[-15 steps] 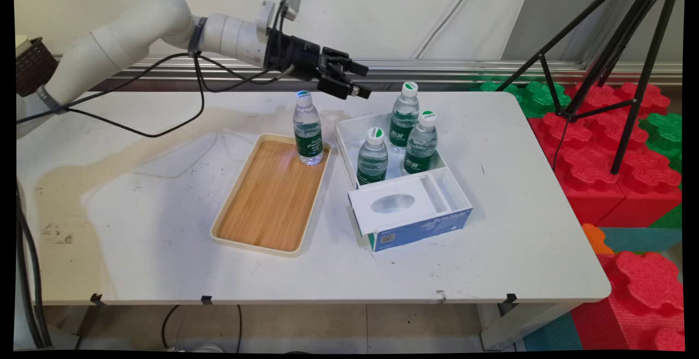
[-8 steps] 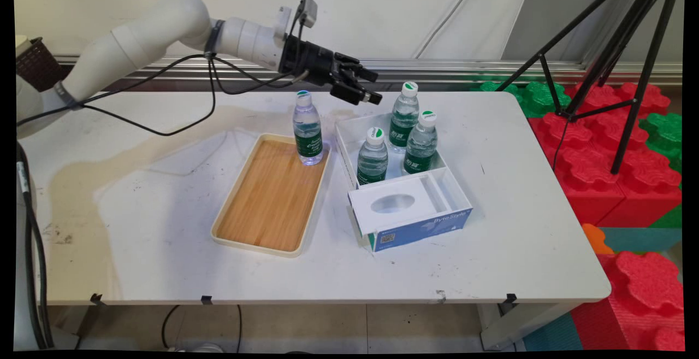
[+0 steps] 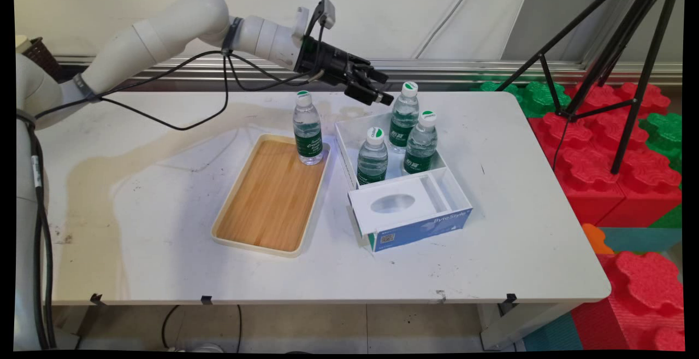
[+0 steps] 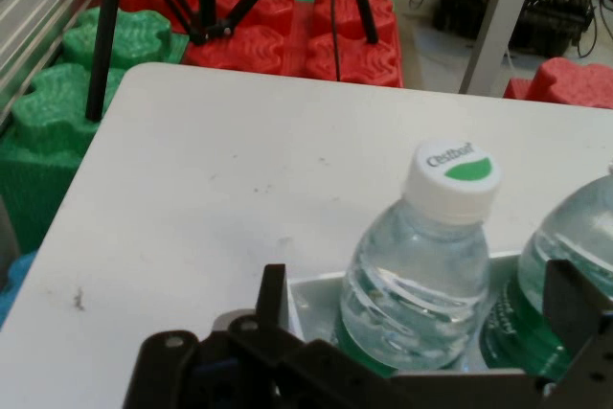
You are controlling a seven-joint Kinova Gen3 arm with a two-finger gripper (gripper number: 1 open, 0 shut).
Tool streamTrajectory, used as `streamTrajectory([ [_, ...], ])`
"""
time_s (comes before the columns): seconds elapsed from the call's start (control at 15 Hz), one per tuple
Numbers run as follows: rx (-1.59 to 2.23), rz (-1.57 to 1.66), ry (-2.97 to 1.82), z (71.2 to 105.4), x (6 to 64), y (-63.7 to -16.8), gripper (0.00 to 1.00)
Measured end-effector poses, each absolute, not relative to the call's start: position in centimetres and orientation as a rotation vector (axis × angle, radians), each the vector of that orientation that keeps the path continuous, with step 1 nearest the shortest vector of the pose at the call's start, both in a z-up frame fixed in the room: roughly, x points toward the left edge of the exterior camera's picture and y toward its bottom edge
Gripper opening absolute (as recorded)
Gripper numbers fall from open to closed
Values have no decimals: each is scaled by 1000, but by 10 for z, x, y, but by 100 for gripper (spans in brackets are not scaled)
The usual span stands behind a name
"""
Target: Pick up the green bottle from the white box
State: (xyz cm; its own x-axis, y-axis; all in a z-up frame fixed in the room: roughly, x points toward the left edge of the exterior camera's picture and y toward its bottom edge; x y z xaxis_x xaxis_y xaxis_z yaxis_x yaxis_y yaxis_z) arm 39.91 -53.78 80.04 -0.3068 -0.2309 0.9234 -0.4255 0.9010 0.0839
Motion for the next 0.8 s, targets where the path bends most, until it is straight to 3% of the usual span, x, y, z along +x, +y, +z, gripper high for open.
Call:
streamTrajectory([
  [0.8, 507, 180, -1941, 795, 390, -543, 100],
])
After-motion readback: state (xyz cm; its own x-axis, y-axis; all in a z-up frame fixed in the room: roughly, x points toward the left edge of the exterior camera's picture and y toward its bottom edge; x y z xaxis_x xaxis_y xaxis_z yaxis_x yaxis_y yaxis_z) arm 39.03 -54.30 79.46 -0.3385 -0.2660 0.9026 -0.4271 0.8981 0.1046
